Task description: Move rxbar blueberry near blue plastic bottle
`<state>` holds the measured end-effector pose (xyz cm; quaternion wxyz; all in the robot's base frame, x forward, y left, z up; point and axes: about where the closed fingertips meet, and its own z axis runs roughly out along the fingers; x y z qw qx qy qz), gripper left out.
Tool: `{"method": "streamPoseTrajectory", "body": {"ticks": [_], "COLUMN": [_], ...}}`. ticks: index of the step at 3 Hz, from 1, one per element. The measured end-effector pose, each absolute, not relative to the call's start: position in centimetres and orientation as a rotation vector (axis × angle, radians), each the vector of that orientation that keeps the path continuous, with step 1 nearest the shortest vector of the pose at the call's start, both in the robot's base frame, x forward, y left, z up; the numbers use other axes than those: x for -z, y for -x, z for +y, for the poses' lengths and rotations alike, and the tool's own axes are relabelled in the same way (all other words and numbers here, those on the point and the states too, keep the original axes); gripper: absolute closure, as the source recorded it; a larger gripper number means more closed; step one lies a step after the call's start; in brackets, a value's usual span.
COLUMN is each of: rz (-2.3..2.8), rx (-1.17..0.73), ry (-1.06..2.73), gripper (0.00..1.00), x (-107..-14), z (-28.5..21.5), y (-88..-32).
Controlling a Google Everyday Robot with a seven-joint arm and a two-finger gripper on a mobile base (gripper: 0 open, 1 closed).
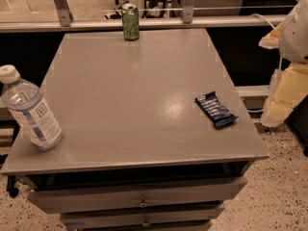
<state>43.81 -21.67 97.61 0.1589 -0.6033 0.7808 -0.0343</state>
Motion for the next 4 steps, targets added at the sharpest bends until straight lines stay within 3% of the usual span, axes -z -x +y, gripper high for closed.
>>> {"method": "streamPoseTrajectory", "body": {"ticks": [2,4], "rz": [2.220,2.234], "rx": [0.090,-0.082], "ry": [1.706,1.592], "gripper": [0.00,0.00], "x": [-97.3,-92.7], "z": [-21.4,-19.1], "y": [-44.4,-48.7]}}
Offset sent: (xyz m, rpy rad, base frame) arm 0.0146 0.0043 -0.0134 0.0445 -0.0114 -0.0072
